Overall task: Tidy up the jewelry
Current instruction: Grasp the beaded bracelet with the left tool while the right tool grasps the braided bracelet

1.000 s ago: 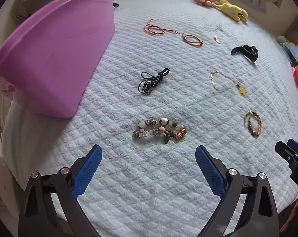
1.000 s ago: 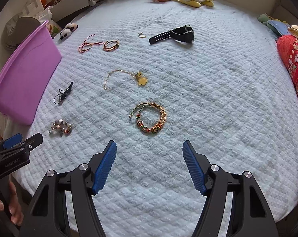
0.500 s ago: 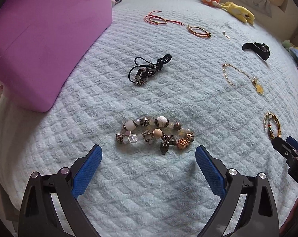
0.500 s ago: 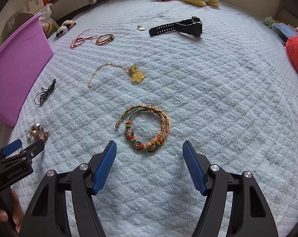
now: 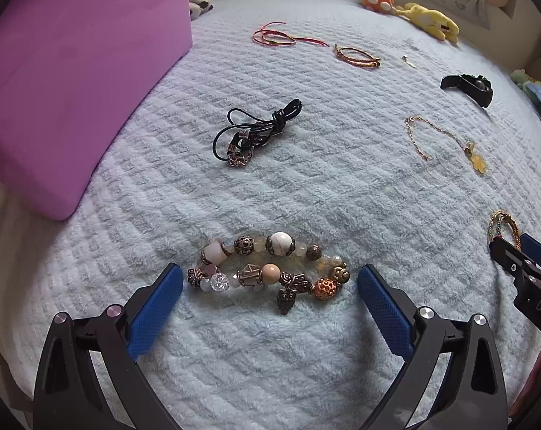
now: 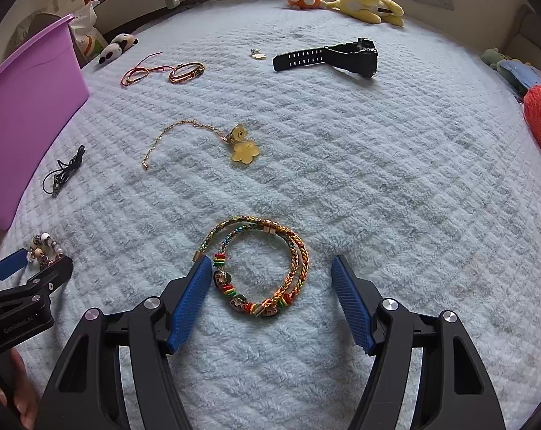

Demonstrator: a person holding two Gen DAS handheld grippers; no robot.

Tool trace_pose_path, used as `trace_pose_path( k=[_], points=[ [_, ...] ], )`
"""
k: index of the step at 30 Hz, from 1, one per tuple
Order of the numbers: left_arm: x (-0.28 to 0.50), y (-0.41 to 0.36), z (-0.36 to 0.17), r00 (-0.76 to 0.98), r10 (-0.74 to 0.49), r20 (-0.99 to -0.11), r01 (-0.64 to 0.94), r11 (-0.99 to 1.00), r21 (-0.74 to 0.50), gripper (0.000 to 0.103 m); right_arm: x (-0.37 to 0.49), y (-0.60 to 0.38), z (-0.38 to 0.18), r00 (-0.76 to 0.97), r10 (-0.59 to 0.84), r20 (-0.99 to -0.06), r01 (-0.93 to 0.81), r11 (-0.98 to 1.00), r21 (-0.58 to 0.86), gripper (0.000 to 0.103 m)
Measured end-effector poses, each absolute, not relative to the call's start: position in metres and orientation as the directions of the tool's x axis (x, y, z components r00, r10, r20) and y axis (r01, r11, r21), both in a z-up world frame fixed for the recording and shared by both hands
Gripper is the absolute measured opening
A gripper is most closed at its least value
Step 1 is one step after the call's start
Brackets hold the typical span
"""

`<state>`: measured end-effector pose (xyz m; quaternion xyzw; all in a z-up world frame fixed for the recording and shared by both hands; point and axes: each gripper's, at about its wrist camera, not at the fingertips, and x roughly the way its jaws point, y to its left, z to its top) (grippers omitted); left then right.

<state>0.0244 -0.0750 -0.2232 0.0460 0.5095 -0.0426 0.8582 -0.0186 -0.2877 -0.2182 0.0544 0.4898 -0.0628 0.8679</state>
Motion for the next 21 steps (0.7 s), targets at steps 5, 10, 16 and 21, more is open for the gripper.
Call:
trace_pose_path(
  k=[5,10,16,21],
  points=[
    [0.024,-0.074,-0.225,0.494,-0.032,-0.869,0.124,0.992,0.034,0.097,-0.018,-0.283,-0.221,0.524,-0.080,-0.848,0.159,0.987,0.005,0.066],
    [0.027,-0.075,-0.226,0.501,-0.028,-0.865,0.118,0.992,0.036,0.097,-0.017,-0.281,-0.224,0.527,-0.090,-0.845,0.158,0.987,-0.007,0.066],
    [0.031,-0.077,-0.227,0.513,-0.018,-0.858,0.100,0.994,0.039,0.097,-0.017,-0.281,-0.224,0.526,-0.094,-0.845,0.157,0.988,-0.012,0.066],
    [0.027,-0.079,-0.226,0.516,-0.024,-0.856,0.109,0.993,0.038,0.091,-0.016,-0.276,-0.224,0.524,-0.097,-0.846,0.149,0.989,-0.022,0.061]
  ],
)
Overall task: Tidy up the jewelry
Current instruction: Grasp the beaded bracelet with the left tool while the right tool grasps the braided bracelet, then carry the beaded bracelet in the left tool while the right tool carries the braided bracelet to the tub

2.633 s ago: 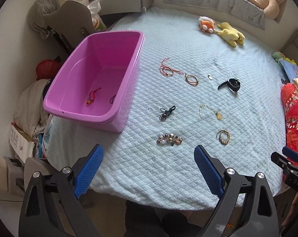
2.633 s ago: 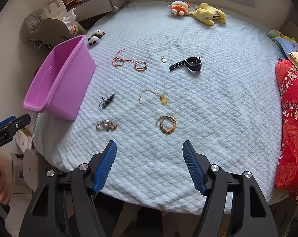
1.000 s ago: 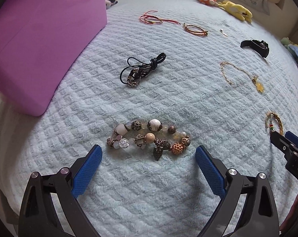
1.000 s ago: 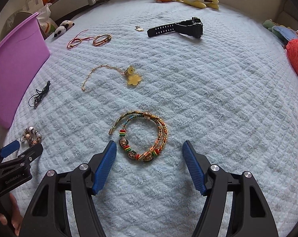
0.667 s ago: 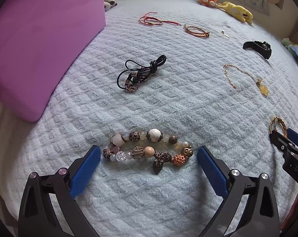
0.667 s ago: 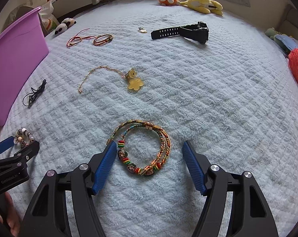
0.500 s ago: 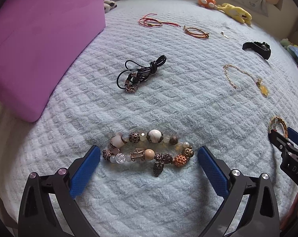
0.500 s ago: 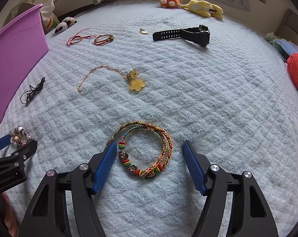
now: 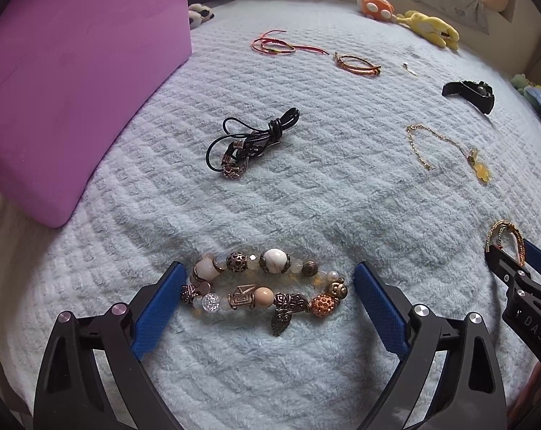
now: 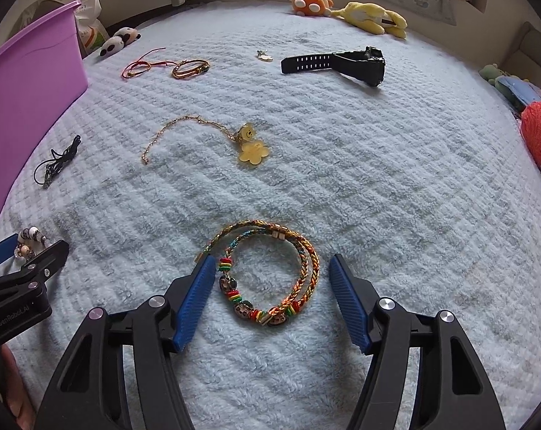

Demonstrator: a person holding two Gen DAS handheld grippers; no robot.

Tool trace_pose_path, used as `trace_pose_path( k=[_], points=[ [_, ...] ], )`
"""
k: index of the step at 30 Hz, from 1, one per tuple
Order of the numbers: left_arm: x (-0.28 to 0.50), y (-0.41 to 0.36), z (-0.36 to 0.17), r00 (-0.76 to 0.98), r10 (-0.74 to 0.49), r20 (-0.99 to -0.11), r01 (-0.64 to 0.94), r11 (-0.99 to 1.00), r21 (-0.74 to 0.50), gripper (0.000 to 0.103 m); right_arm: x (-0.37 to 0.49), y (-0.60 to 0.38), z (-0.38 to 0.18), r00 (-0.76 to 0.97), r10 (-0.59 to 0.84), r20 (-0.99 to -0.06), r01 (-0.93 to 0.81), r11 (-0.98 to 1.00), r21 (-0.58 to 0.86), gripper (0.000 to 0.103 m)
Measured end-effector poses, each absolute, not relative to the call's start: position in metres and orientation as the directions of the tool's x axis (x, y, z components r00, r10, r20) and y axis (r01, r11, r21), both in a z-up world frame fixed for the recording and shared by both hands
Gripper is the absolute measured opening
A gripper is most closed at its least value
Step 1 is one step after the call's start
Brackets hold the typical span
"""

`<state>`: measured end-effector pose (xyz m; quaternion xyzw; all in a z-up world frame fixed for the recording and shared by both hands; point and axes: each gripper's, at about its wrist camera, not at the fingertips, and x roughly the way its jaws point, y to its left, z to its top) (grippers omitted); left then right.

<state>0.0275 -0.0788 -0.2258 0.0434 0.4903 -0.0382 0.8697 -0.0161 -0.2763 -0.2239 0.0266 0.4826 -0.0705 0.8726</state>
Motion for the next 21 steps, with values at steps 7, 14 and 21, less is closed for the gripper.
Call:
trace_pose_path(
  k=[7,14,21],
  points=[
    [0.020,-0.088,-0.221,0.524,-0.026,-0.852,0.126,0.991,0.047,0.071,-0.017,-0.271,-0.223,0.526,-0.092,-0.845,0.141,0.990,-0.020,0.050],
    [0.013,-0.096,-0.216,0.537,-0.034,-0.843,0.157,0.986,0.061,0.037,-0.020,-0.265,-0.219,0.529,-0.050,-0.847,0.104,0.995,0.006,0.023],
    [0.011,-0.099,-0.211,0.528,-0.051,-0.847,0.189,0.980,0.058,0.016,-0.024,-0.269,-0.214,0.527,-0.004,-0.850,0.116,0.991,0.068,0.009]
  ],
)
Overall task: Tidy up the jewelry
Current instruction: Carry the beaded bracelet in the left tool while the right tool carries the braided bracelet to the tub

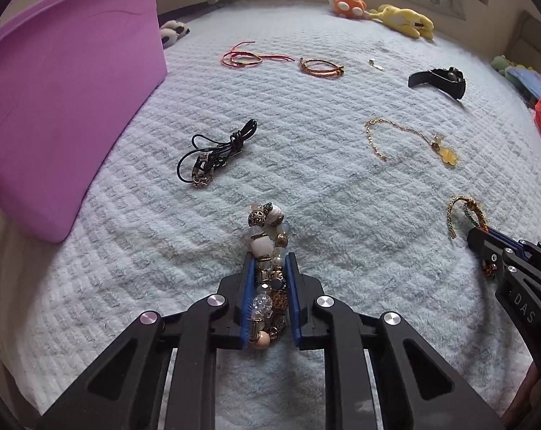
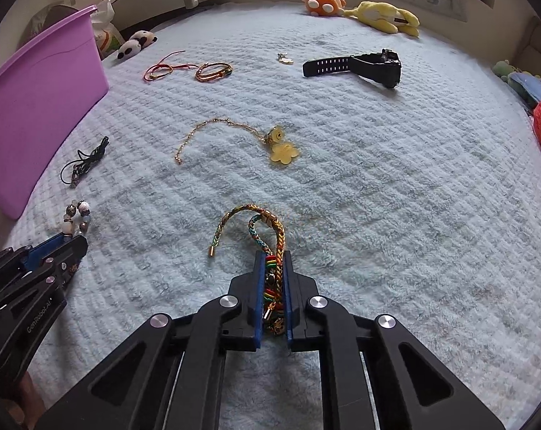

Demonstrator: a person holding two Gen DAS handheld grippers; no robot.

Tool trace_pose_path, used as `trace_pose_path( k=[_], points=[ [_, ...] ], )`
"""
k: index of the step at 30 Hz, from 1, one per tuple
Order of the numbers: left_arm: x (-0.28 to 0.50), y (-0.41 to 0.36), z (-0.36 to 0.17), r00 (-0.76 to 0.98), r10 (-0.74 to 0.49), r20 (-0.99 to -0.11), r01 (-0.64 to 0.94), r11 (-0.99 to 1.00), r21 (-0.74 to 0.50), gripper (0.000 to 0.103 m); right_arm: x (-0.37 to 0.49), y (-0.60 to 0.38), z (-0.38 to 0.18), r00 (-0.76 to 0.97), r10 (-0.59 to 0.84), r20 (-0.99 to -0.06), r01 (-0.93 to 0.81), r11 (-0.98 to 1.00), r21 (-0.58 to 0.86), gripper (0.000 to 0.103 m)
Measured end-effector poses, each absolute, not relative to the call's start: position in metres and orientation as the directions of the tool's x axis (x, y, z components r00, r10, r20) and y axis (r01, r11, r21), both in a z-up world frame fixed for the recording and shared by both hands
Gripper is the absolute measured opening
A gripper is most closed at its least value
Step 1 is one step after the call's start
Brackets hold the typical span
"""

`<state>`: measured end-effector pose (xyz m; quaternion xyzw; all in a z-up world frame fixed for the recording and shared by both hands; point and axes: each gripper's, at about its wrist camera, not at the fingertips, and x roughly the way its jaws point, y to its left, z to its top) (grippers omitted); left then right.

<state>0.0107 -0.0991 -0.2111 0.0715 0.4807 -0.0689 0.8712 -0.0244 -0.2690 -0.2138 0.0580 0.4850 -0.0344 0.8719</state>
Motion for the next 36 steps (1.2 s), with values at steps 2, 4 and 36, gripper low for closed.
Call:
trace_pose_path(
  k=[2,4,36],
  points=[
    [0.011,-0.097,-0.209,0.523,-0.058,-0.850,0.182,0.982,0.045,0.016,-0.027,-0.269,-0.211,0.527,0.001,-0.850,0.116,0.991,0.073,0.009],
    [0.011,-0.094,-0.207,0.520,-0.062,-0.852,0.179,0.983,0.038,0.016,-0.029,-0.269,-0.209,0.525,0.006,-0.851,0.117,0.990,0.079,0.009],
    [-0.007,-0.071,-0.108,0.507,-0.085,-0.858,0.111,0.993,-0.033,0.014,-0.054,-0.248,-0.114,0.508,0.127,-0.852,0.007,0.988,0.152,0.008]
  ],
)
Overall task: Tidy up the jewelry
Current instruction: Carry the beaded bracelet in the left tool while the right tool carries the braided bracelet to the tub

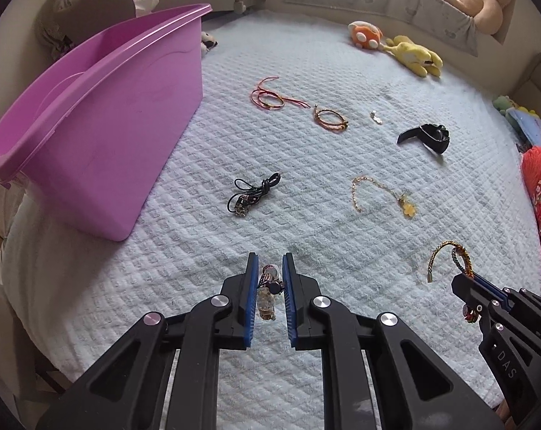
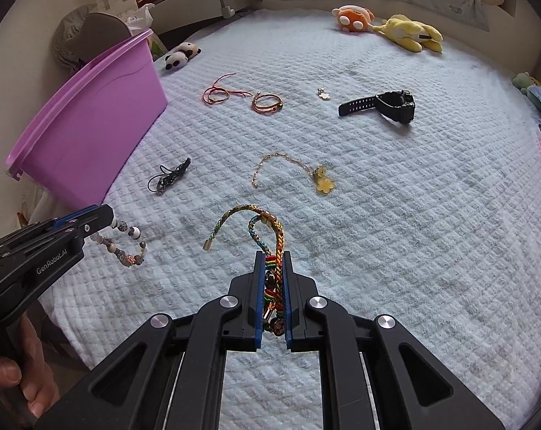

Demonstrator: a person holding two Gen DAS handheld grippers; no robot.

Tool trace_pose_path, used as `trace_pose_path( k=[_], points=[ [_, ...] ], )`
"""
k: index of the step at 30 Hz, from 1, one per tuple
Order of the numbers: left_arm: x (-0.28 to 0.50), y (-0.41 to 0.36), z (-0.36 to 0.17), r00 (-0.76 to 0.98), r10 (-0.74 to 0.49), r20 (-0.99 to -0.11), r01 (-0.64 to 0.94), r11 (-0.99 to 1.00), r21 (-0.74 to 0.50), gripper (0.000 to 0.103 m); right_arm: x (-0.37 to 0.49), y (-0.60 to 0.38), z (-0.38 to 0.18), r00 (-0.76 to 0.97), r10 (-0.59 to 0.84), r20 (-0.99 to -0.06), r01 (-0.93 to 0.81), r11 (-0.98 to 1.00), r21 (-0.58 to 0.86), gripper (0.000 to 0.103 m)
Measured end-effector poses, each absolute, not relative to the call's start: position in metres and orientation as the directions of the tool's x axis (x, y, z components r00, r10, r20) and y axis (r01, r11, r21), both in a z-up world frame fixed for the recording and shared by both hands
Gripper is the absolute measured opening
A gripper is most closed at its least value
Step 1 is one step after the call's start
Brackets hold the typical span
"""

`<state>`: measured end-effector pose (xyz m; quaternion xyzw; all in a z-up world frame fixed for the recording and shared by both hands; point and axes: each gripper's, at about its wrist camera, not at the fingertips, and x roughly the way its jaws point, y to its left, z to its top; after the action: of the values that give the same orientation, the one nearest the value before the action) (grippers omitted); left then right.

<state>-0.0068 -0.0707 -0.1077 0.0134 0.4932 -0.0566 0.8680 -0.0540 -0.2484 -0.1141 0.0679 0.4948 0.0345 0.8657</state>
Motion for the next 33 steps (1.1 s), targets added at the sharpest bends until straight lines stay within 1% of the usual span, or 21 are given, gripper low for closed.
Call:
trace_pose_path(
  k=[4,8,17,24,29,33],
  points=[
    [-0.009,-0.064,-0.094,0.503,-0.088,-0.860,0.102,0.994,-0.042,0.014,-0.052,-0.244,-0.101,0.510,0.141,-0.848,-0.014,0.988,0.155,0.008],
    [-0.007,-0.055,-0.067,0.509,-0.084,-0.857,0.087,0.995,-0.045,0.014,-0.047,-0.237,-0.078,0.516,0.167,-0.840,-0.046,0.985,0.167,0.008],
    [0.019,-0.011,0.020,0.568,-0.067,-0.820,0.019,0.997,-0.068,0.014,-0.009,-0.196,-0.002,0.556,0.235,-0.797,-0.140,0.972,0.189,0.008],
    [0.063,0.047,0.081,0.626,-0.064,-0.777,0.021,0.998,-0.066,0.013,0.044,-0.134,0.057,0.603,0.265,-0.752,-0.182,0.964,0.193,0.009],
    [0.102,0.098,0.098,0.630,-0.070,-0.773,0.035,0.997,-0.061,0.014,0.085,-0.080,0.075,0.594,0.284,-0.753,-0.182,0.959,0.219,0.009],
    [0.133,0.134,0.090,0.605,-0.066,-0.793,0.041,0.998,-0.052,0.014,0.114,-0.036,0.075,0.571,0.302,-0.763,-0.188,0.953,0.237,0.009]
  ],
)
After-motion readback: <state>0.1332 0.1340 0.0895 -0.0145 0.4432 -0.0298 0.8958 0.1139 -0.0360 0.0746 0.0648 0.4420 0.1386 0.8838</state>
